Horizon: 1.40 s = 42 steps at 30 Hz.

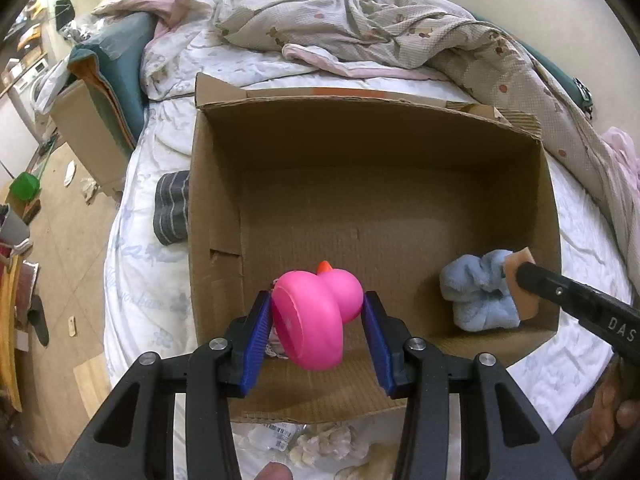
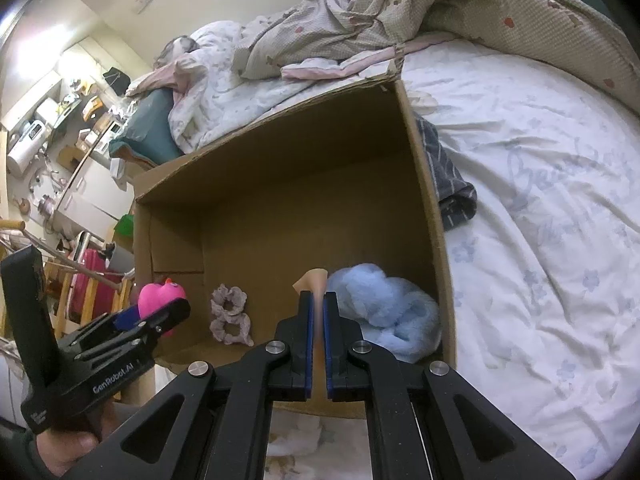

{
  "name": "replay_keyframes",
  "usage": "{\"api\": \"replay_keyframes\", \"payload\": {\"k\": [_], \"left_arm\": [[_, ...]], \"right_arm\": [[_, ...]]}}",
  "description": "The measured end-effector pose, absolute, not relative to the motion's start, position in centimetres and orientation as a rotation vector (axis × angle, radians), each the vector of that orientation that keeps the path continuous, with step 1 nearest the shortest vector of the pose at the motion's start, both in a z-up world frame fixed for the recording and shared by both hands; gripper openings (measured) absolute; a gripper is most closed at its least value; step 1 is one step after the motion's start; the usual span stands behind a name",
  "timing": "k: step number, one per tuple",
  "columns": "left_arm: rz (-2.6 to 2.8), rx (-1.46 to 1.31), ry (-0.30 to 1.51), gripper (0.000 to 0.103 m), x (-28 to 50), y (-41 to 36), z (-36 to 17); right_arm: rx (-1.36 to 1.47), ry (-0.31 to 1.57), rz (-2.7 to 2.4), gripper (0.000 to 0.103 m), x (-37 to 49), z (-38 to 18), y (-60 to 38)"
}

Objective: Organize soft objects
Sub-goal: 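Carry the pink squishy and tan cylinder over the box with both tools, then open both tools to drop the squishy and cylinder into the box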

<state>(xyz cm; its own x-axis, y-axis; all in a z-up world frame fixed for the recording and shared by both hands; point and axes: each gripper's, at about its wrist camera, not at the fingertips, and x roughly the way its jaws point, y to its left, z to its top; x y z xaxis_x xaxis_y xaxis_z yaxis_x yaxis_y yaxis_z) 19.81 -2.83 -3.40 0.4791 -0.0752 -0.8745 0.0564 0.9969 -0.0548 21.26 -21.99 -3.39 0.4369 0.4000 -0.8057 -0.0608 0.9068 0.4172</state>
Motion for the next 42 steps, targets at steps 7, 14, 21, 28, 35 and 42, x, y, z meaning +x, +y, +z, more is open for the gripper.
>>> {"api": "replay_keyframes", "payload": {"k": [7,14,21,28,35,42], "left_arm": [[-0.078,-0.029,1.075,0.041,19.7,-2.7,-3.5],[-0.092,-0.015,1.067,0.042,19.6,-3.0,-3.3],[-0.092,-0.015,1.064,0.051,19.7,-2.9,-3.1],[-0.094,-0.034,1.027,0.076,19.3,-2.6,-2.4],[-0.084,-0.061,0.964,0.094,18.7,-2.1,-0.7],[-0.048,-0.079,0.949,0.095,17.7,-0.9,0.5]], "right_arm": [[0.351,1.106,0.293,0.006,21.4,-3.8,-21.7],[0.365,1.109,0.289,0.007,21.3,-3.9,-22.0],[0.382,1.095,0.3,0.014,21.3,-3.7,-22.1],[0.385,1.037,0.273,0.074,21.2,-2.6,-22.5],[0.396,0.947,0.265,0.077,20.8,-0.4,-23.0],[0.37,0.924,0.26,0.086,19.9,0.5,-22.8]]}}
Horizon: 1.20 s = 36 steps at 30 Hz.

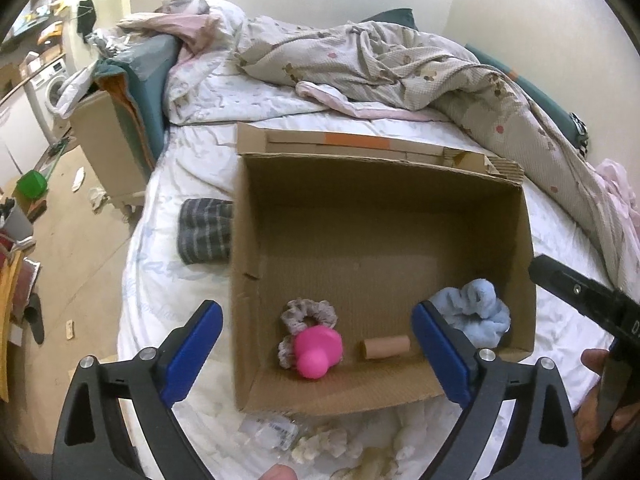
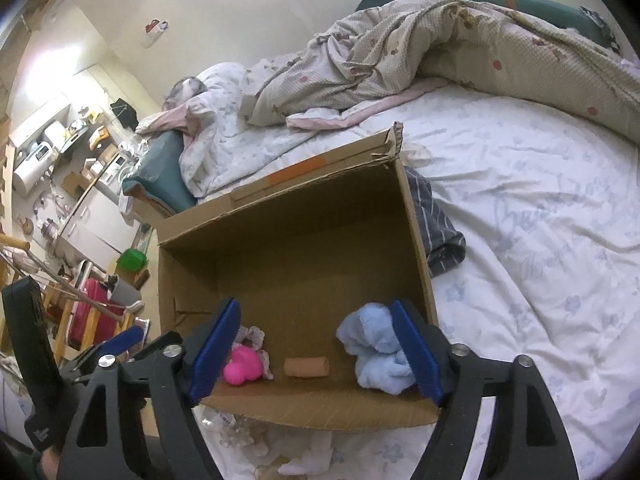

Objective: Organize soft objects
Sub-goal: 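Open both tools to drop the squishy and cylinder into the box, then move the right tool toward the white sock beside the box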

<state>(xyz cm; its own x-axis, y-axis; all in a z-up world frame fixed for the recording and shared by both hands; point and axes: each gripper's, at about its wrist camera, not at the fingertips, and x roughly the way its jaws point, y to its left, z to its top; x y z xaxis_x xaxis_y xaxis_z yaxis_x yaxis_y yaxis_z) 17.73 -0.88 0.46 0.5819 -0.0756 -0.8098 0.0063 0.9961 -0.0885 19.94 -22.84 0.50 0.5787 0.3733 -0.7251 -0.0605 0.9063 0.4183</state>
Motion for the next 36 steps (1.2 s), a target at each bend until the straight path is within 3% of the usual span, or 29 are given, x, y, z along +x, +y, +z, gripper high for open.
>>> {"api": "replay_keyframes", "payload": {"k": [36], "left_arm": [[0.049,-0.066,1.052,0.095,7.1,1.3,-1.5]], "right_arm": [[0.351,1.055,0.247,0.087,10.8,-1.3,-21.8]]}}
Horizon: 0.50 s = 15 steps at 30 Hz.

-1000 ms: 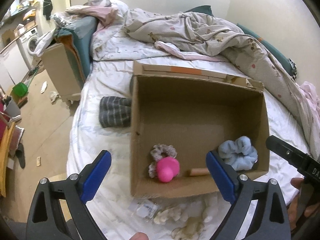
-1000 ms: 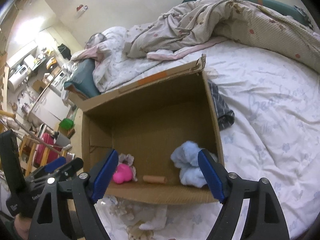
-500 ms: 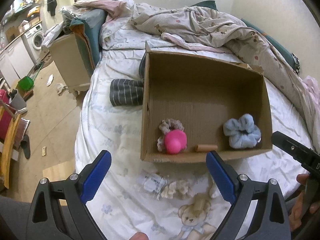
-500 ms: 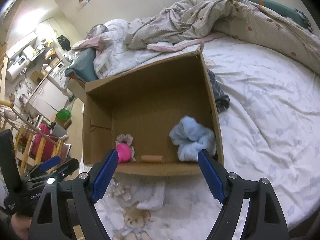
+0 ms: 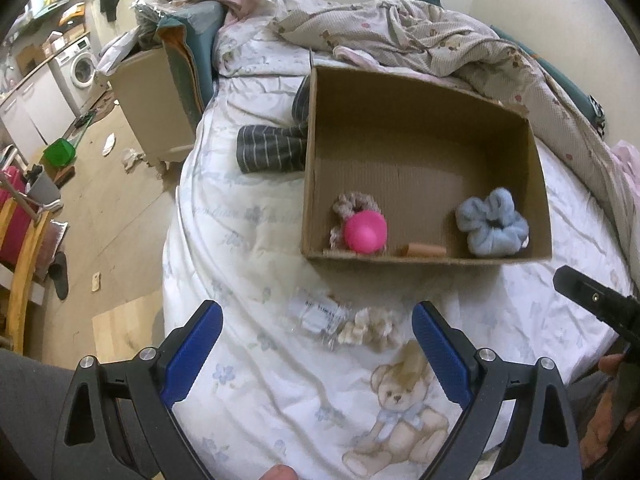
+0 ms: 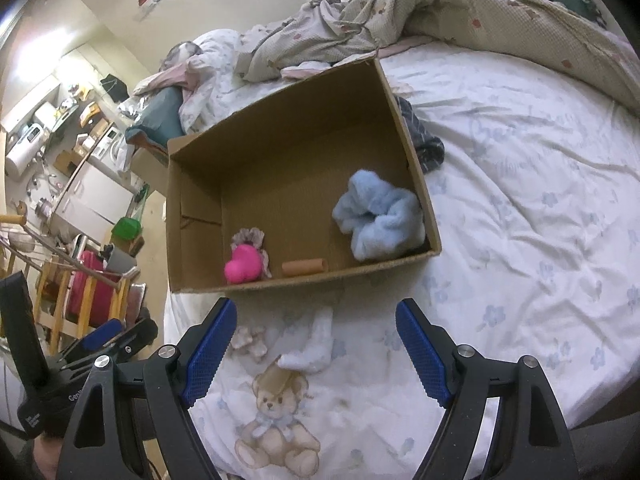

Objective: Organize soft objects
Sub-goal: 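Move the right tool toward the white sock beside the box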

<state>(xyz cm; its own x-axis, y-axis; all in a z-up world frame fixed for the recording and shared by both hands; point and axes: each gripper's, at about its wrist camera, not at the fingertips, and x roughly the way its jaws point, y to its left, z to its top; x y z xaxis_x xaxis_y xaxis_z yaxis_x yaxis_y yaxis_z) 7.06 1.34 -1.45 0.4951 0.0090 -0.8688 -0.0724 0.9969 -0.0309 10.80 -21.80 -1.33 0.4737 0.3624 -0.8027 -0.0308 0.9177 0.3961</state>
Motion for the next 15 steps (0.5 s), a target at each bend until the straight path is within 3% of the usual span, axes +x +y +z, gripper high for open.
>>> {"api": "replay_keyframes", "payload": {"k": [15], "left_arm": [[0.112,-0.098,1.188,0.095,6.1,3.1,-4.8]], "right_arm": [[0.43,1.24,0.248,0.087,10.3,-5.6,-22.1]]}}
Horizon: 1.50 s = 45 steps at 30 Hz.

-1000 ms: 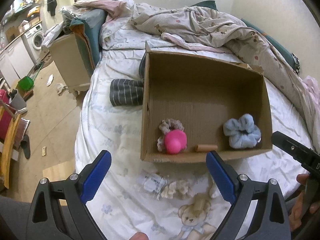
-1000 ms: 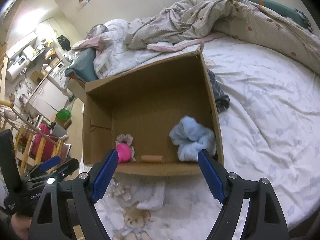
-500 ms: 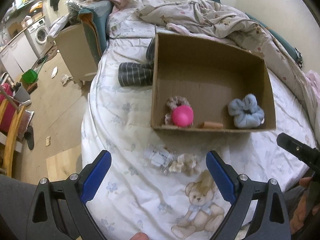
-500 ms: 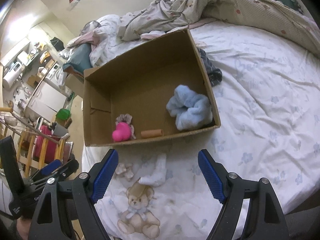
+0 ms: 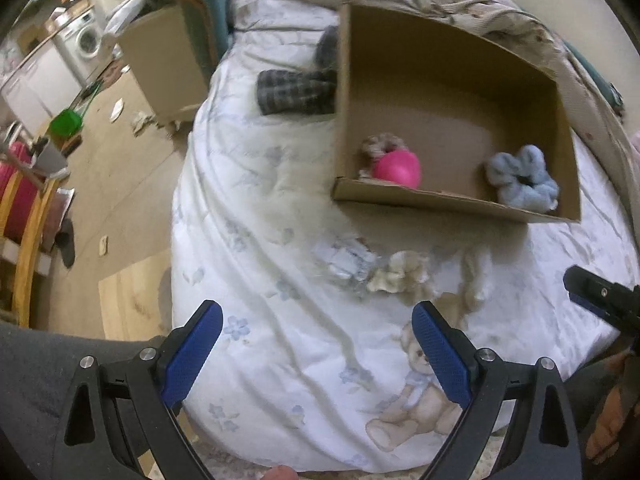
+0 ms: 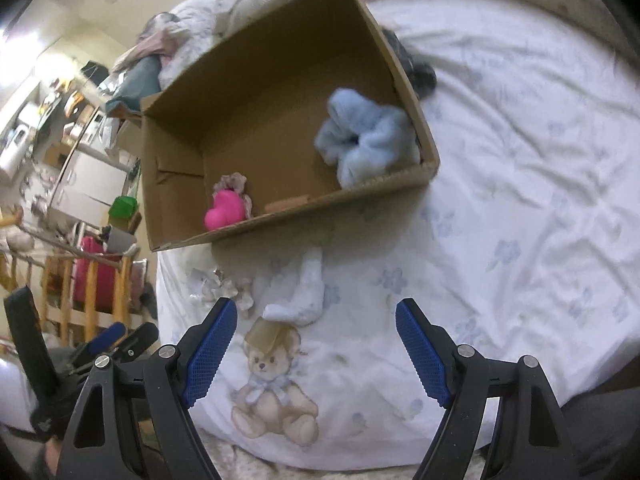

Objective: Organize soft objects
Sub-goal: 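Move the right tool toward the white sock beside the box, then grasp the white sock with the right tool while the left tool grasps the clear bagged item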

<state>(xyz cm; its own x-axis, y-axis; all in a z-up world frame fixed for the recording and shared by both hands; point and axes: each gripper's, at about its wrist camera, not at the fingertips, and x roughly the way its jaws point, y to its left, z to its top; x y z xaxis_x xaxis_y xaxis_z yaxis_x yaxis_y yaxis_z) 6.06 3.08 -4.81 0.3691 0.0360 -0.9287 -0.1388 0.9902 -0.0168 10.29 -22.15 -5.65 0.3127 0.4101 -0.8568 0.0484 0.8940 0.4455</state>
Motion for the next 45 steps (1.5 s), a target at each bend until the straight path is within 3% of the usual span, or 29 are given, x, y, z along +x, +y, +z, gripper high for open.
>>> {"api": "replay_keyframes", "payload": {"k": [11,16,18,22,24,25,32,45], "left_arm": [[0.146,-0.186,1.232,0.094,6.9,4.7,-5.9],[0.127,-0.169,1.246,0.093,6.9,4.4,-6.2],[0.119,-0.149,1.253,0.09,6.9,4.1,-6.5],[0.108,-0.142,1.274,0.088,6.9,4.0,-7.1],[0.104,-0.157,1.286,0.086,7.0,4.2,-7.4],[0.106,-0.162,1.287,0.084,7.1,4.3,-7.5],[0.114,-0.193,1.259,0.065,10.0,4.7,-8.4],[-0.053,-0.132,1.328,0.06,14.3,2.3,-13.7]], "right_arm": [[0.425,1.398,0.268,0.086,12.0,-10.1,-19.4],[0.392,1.437,0.275,0.073,13.7,-11.8,-17.3],[0.382,1.459,0.271,0.059,14.2,-12.6,-16.6],[0.356,1.485,0.263,0.05,14.8,-13.9,-15.6],[0.336,1.486,0.265,0.032,14.9,-14.1,-15.4],[0.316,1.483,0.259,0.027,14.9,-14.1,-15.4],[0.34,1.429,0.264,0.026,14.4,-12.7,-16.5],[0.404,1.364,0.264,0.026,13.4,-11.1,-19.3]]}}
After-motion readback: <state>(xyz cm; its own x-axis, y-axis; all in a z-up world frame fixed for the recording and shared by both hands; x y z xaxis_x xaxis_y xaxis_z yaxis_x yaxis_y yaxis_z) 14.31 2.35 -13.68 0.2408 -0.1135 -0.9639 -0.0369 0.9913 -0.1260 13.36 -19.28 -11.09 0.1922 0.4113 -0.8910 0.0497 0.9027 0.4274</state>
